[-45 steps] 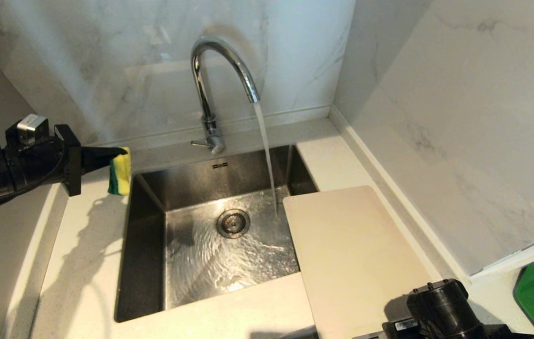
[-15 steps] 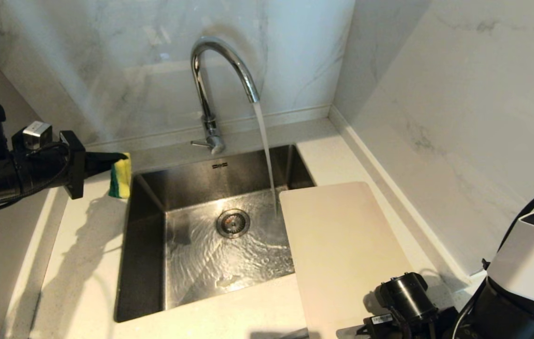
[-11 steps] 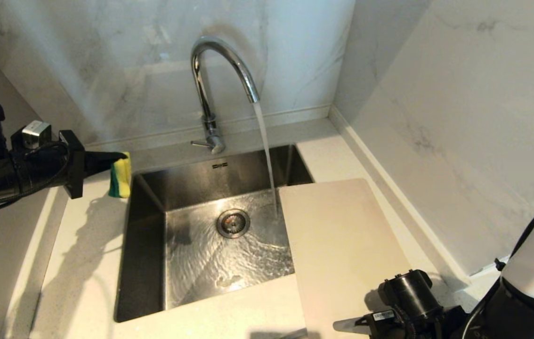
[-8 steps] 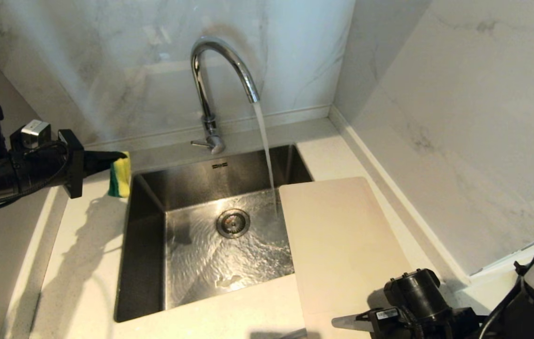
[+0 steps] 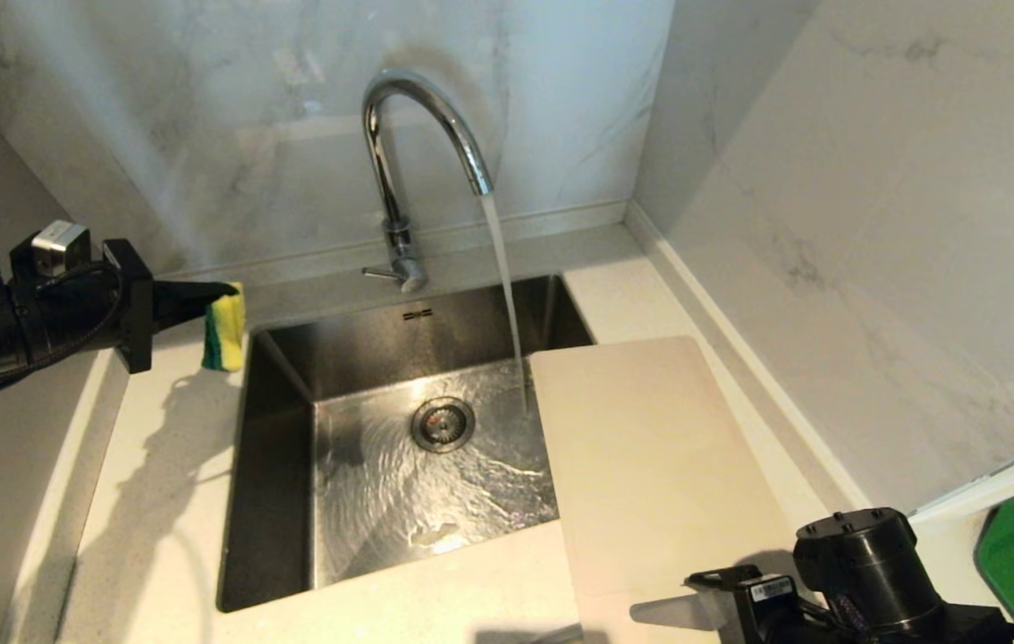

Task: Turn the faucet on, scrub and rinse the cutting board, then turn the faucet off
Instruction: Put down the cleaning cloth

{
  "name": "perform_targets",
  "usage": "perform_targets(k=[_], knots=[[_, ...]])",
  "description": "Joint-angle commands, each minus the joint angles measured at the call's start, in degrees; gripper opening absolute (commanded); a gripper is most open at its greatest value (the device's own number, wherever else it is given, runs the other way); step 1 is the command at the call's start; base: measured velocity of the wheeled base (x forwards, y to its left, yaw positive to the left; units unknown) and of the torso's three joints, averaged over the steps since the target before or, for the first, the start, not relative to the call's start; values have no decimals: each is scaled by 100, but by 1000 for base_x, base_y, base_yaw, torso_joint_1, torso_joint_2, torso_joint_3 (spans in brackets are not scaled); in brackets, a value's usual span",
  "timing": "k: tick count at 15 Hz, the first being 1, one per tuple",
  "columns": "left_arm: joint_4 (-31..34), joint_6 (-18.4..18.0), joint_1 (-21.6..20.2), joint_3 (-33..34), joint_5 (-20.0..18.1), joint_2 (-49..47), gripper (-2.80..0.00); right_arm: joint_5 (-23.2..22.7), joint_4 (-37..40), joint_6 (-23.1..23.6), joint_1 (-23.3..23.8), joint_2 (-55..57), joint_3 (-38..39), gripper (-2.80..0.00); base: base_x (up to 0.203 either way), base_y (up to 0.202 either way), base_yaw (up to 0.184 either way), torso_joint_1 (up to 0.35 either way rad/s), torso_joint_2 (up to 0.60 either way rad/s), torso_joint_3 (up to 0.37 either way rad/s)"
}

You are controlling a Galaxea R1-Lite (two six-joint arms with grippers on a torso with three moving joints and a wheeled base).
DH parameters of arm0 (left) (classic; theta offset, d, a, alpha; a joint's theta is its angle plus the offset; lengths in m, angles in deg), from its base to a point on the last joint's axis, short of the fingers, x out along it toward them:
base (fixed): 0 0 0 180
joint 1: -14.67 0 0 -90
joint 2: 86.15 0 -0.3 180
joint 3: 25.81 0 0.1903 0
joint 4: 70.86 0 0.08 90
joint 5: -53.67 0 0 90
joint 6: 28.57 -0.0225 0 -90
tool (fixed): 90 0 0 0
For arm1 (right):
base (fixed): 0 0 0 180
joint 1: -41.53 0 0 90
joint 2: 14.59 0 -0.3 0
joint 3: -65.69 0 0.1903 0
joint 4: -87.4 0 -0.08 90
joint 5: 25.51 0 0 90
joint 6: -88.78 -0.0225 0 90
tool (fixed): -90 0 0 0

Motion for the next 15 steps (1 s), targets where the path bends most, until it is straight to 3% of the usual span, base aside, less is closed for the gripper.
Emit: perform_targets(k=[1, 4, 8, 13, 15], knots=[[-13, 31, 15, 18, -16, 44, -280, -251, -31, 42, -2, -507, -44, 0, 0, 0, 0, 0, 0, 0], [-21, -1, 125, 92, -11, 22, -280, -537, -34, -105, 8, -794, -430, 0, 0, 0, 0, 0, 0, 0], [-31, -13, 182, 115, -7, -26, -280, -819, -34, -805, 13, -866, -1477, 0, 0, 0, 0, 0, 0, 0], [-42, -22, 262, 182, 6, -100, -280, -835, -28, -2090, 63, -787, -3238, 0, 0, 0, 0, 0, 0, 0], [-40, -22, 262, 181, 2, -110, -280, -834, -26, -2835, 88, -617, -3990, 0, 0, 0, 0, 0, 0, 0]])
